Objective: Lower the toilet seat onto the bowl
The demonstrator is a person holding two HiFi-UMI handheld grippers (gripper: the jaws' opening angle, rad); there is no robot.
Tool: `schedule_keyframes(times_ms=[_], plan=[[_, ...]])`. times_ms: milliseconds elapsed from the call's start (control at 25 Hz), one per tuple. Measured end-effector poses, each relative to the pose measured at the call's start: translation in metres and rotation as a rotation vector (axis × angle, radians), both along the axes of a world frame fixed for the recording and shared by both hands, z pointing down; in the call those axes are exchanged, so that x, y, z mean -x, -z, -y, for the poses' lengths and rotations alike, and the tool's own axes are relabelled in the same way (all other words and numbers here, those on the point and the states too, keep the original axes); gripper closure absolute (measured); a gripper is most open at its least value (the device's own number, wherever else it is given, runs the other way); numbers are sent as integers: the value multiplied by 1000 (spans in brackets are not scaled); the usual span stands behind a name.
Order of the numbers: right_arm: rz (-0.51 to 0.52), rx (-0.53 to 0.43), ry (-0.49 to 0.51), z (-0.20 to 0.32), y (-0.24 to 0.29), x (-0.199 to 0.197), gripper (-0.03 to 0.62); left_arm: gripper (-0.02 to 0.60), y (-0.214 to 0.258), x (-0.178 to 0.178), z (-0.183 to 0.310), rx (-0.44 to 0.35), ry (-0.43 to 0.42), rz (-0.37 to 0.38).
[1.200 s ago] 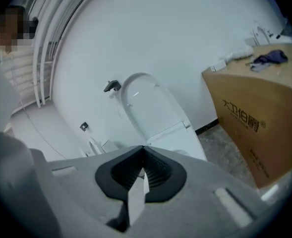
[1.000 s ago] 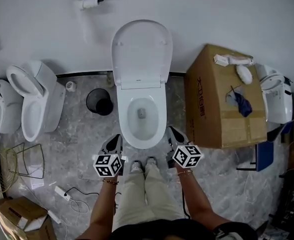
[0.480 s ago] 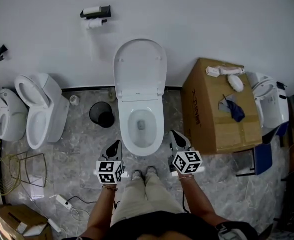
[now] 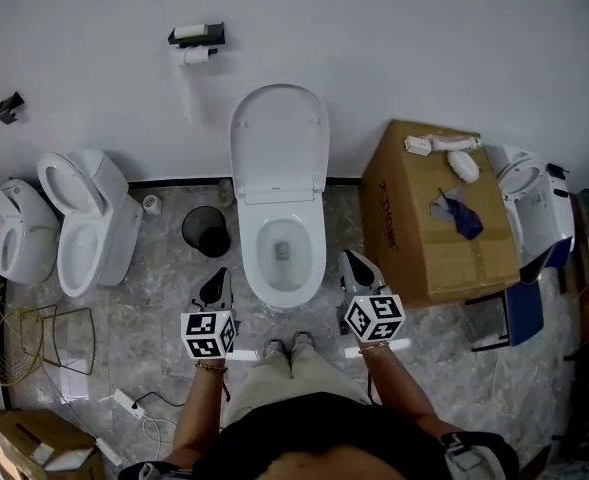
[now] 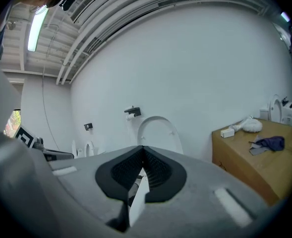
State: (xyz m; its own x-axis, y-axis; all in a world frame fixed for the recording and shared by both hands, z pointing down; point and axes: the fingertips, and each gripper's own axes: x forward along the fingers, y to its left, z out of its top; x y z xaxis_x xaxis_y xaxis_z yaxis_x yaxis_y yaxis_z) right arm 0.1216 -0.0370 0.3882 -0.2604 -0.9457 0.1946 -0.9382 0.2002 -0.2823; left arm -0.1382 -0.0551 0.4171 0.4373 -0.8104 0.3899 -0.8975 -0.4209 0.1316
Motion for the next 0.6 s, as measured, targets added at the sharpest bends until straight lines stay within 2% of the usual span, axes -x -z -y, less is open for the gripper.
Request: schedule_keyframes(times_ms=[200, 320, 520, 600], plan=[[19, -18, -23, -16, 11, -2, 589, 580, 11, 5, -11, 11, 23, -81], [-1, -30, -9, -25, 15, 0, 589, 580, 20, 3, -16, -11, 29, -78], [20, -43, -13, -36, 21, 1, 589, 579, 41, 3, -21, -100, 49, -52], [23, -49, -13, -41, 24, 1, 589, 578, 42, 0, -25, -102, 39, -43]])
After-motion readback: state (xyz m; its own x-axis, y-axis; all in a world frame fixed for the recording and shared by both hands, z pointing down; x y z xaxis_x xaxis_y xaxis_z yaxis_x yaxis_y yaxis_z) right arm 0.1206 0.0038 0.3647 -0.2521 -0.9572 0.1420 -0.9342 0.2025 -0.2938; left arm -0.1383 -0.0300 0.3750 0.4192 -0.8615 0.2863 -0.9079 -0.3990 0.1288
